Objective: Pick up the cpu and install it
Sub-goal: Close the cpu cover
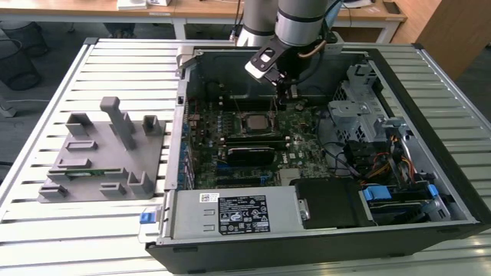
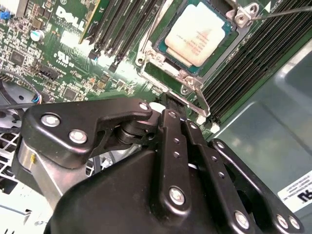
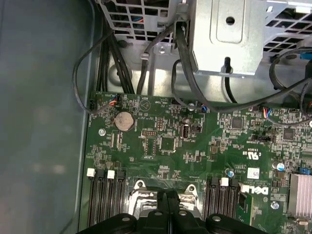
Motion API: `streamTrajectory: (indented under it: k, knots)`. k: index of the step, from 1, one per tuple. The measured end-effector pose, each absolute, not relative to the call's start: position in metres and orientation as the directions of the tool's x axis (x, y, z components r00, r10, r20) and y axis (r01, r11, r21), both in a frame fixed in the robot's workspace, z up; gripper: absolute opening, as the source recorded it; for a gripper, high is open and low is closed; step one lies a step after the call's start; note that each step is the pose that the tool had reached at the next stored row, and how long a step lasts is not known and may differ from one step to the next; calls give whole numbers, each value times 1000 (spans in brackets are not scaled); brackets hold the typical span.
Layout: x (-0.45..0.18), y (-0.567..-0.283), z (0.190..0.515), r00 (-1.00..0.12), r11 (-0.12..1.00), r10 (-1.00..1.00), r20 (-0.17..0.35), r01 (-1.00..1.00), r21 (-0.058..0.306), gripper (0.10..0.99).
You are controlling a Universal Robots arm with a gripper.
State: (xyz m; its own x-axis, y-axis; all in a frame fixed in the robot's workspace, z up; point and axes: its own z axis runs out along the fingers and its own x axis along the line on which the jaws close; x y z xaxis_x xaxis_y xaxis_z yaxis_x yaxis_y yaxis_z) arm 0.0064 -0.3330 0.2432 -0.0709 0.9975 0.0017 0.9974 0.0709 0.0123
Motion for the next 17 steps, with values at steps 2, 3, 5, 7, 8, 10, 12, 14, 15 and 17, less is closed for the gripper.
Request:
streamTrajectory:
  k: [2, 3, 5, 7, 8, 10, 12, 14, 15, 17]
  knots:
    - [4, -333, 243, -71, 71, 997, 2, 997, 12, 106]
    - [3, -333, 243, -71, 71, 997, 2, 997, 12, 106]
    - [0, -333, 243, -71, 71, 997, 2, 997, 12, 106]
    - [-2, -333, 242, -71, 71, 997, 2, 997, 12, 106]
    - [-4, -333, 242, -71, 71, 997, 2, 997, 12, 106]
    - [-7, -333, 241, -71, 71, 997, 2, 997, 12, 106]
    - [-12, -334, 240, -71, 71, 997, 2, 997, 12, 106]
    - [-18, -335, 239, -71, 71, 997, 2, 997, 12, 106]
    - [-21, -335, 239, -71, 71, 997, 2, 997, 12, 106]
    - [-26, -338, 238, -71, 71, 997, 2, 997, 12, 106]
